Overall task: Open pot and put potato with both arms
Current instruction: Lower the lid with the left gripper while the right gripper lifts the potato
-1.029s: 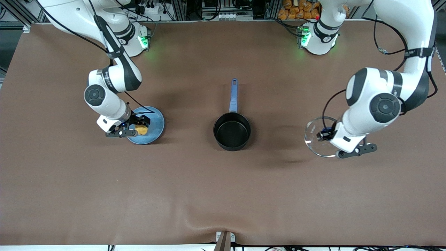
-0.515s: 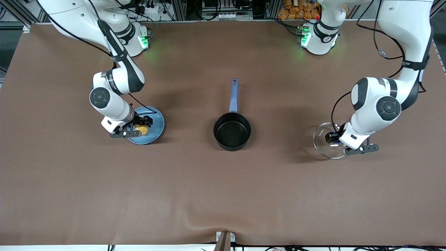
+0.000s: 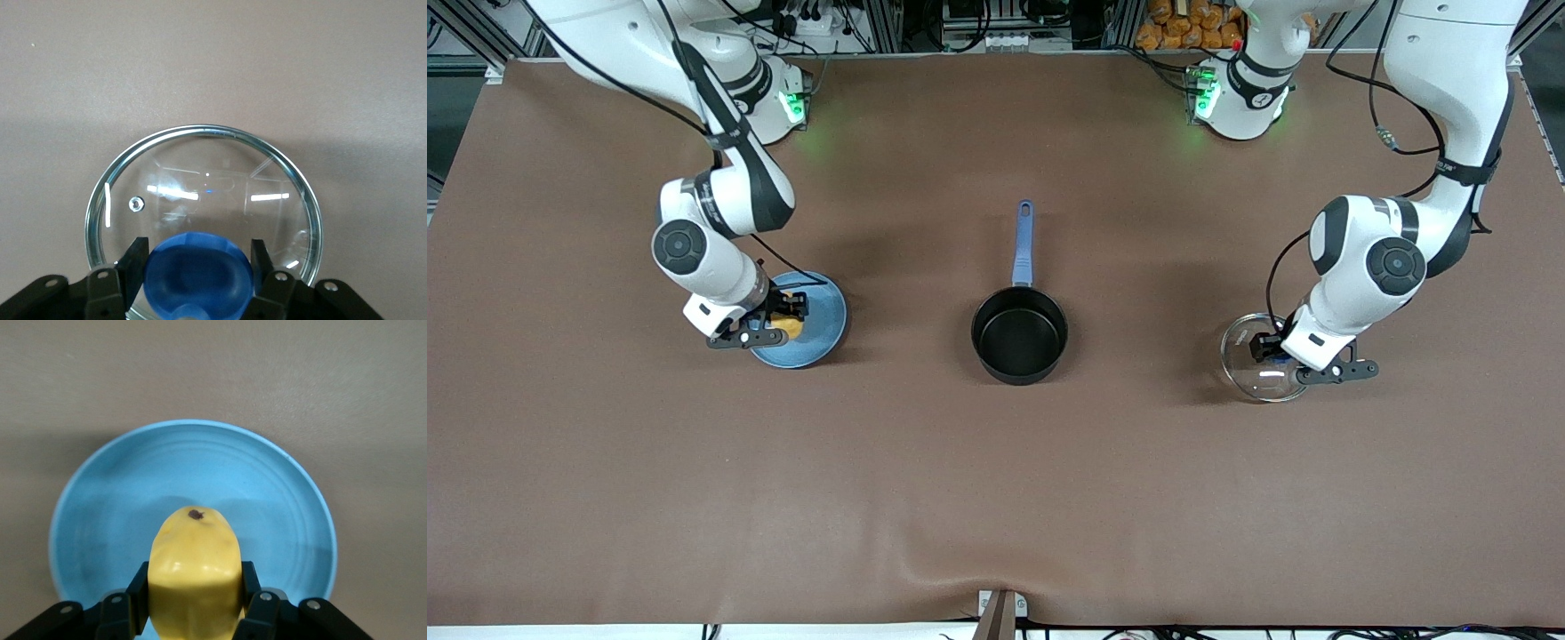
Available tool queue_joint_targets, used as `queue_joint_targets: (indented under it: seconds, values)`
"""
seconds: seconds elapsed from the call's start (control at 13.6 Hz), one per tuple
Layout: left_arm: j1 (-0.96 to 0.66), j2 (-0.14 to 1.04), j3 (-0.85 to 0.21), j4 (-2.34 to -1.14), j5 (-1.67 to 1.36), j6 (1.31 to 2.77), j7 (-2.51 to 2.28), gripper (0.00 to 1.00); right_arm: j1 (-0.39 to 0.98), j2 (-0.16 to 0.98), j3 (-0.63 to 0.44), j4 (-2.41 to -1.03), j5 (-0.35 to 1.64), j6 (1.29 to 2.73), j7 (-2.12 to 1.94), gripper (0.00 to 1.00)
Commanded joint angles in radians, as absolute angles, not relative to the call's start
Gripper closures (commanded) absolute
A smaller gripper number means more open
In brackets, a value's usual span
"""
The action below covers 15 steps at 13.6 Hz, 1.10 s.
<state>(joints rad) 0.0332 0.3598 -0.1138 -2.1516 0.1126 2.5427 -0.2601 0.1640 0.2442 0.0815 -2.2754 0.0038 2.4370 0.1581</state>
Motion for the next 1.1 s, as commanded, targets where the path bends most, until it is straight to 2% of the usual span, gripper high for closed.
queue_joint_targets:
  seconds: [0.0,0.15,0.29,0.37,0.44,0.51,0.59,1.03]
  values:
    - [0.041,0.365,-0.118,-2.158,0.138,2.562,-0.256,1.0,0.178,0.057,0.117,-2.269,0.006,2.304,0.163,1.0]
    - [0.041,0.373,-0.118,-2.157,0.138,2.562,-0.256,1.0,0.235,0.002,0.115,-2.223,0.008,2.231,0.246,1.0]
    - [0.041,0.382,-0.12,-2.155,0.138,2.562,-0.256,1.0,0.302,0.011,0.117,-2.119,0.012,2.148,0.328,1.0]
    - [0.041,0.39,-0.118,-2.151,0.138,2.562,-0.256,0.96,0.334,0.024,0.117,-2.07,0.02,2.128,0.386,1.0]
    - [0.041,0.394,-0.118,-2.148,0.137,2.562,-0.256,0.71,0.365,0.049,0.118,-2.024,0.021,2.126,0.476,1.0]
    - [0.046,0.397,-0.12,-2.146,0.137,2.562,-0.256,0.4,0.421,0.075,0.117,-1.967,0.02,2.123,0.547,1.0]
    - [0.051,0.397,-0.12,-2.145,0.137,2.562,-0.258,0.02,0.451,0.109,0.117,-1.924,0.02,2.117,0.586,1.0]
    - [0.063,0.335,-0.121,-2.122,0.137,2.51,-0.261,0.0,0.633,0.354,0.097,-1.643,0.003,2.117,0.745,1.0]
